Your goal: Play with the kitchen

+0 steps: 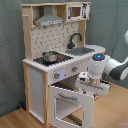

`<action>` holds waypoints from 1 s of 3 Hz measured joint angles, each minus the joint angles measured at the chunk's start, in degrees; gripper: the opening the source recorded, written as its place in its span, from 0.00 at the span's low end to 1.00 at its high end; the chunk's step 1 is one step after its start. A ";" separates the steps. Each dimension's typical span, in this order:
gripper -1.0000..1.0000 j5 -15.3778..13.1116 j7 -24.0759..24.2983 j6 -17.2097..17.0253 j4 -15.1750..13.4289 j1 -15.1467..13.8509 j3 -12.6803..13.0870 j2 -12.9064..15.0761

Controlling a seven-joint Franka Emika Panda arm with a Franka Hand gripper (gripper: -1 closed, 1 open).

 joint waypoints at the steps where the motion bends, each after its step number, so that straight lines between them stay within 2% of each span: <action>1: 1.00 0.05 4.23 -2.49 0.00 0.04 0.37 -3.34; 3: 1.00 0.19 11.03 -9.61 1.18 0.25 1.79 -9.78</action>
